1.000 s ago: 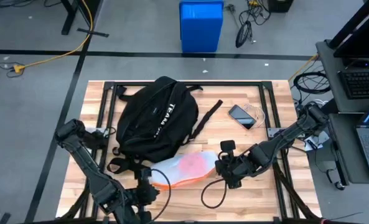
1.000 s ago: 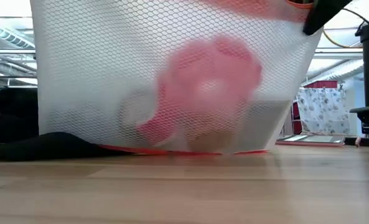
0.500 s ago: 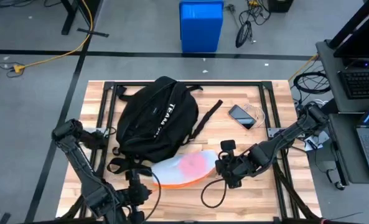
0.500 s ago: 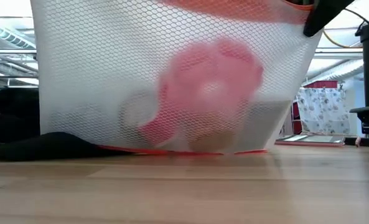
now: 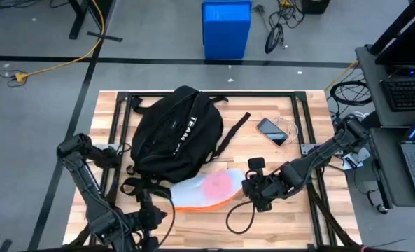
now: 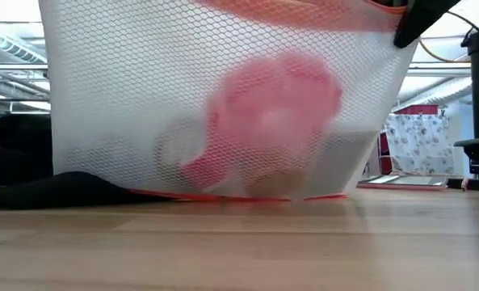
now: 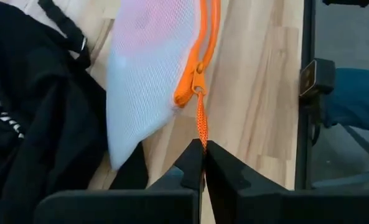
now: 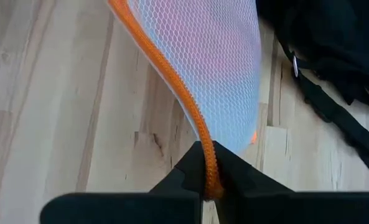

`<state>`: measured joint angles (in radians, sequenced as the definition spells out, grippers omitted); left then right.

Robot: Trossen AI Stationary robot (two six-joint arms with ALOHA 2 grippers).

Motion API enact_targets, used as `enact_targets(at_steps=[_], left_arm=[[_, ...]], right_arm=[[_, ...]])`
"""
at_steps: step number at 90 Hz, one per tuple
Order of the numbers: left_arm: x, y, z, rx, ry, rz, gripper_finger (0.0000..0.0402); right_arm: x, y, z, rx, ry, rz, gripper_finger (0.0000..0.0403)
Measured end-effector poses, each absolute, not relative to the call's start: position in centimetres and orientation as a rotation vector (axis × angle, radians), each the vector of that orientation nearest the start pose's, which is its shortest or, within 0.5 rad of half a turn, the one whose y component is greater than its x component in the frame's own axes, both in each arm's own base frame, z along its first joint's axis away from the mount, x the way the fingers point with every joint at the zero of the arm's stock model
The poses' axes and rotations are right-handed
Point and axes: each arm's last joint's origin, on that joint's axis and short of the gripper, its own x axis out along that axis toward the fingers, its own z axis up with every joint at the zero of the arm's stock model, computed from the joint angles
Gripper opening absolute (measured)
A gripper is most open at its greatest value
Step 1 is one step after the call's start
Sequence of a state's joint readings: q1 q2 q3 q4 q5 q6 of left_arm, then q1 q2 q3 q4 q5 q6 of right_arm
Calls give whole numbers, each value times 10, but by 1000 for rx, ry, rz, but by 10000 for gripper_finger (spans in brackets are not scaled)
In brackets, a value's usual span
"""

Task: Unpack backpack
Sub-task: Open the orange zip bag

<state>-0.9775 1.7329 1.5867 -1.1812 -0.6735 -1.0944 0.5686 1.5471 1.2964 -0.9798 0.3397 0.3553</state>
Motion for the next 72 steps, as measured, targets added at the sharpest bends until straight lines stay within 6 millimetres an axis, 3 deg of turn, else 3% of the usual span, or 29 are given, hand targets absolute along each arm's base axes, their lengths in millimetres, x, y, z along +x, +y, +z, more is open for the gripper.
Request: enact_targets(at_steps=[50,72], left_arm=[[190,-275,299,-90,901,227,0],[195,-275,300,-100,868,237,0]], right_arm=[[256,152,275,-224,1114,1,0],[256,152,275,-223,1114,1,0]])
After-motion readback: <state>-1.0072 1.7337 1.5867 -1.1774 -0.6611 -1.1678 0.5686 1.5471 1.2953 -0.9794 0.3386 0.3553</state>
